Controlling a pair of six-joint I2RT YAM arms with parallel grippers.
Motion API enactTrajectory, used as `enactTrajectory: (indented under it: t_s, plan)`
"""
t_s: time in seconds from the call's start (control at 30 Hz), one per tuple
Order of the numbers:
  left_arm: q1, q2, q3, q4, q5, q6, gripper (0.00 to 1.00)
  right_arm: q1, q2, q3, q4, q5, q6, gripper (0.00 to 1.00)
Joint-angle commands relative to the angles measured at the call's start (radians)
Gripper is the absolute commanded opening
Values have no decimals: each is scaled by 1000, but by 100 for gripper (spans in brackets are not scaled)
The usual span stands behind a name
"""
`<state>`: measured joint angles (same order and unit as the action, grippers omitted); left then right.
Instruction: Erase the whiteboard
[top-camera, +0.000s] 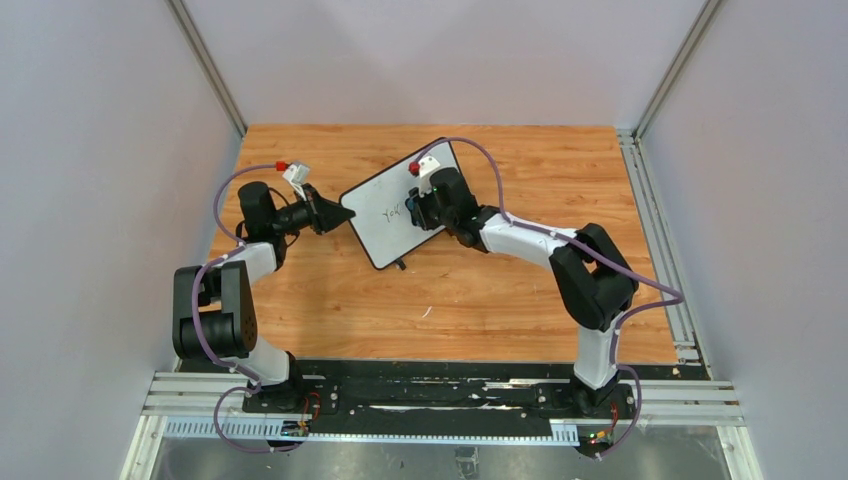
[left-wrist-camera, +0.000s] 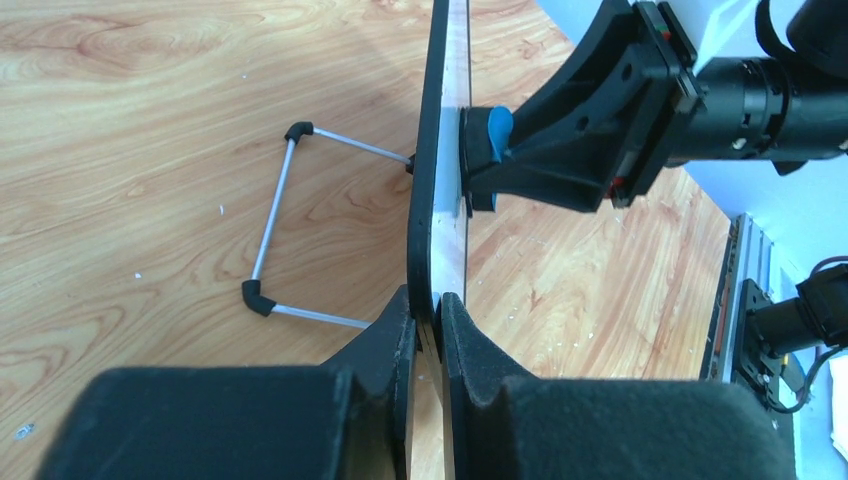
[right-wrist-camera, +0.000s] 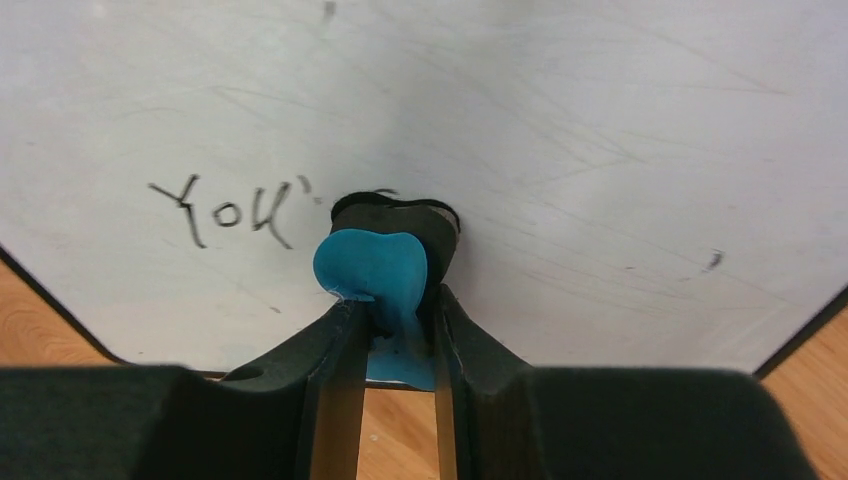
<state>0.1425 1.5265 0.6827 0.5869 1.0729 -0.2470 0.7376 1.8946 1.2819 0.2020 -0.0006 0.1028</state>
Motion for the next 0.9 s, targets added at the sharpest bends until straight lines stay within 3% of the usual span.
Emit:
enactTrajectory:
  t_s: [0.0, 0.37, 0.87]
  plan:
    - [-8, 10, -11, -43, -16, 97, 0, -87, 27, 36, -20, 11, -27, 0]
    - [-8, 12, -11, -45, -12, 99, 0, -219, 58, 86, -41, -1, -61, 1]
    - [-9, 7, -9, -78, -13, 124, 0, -304, 63, 84, -47, 10, -73, 1]
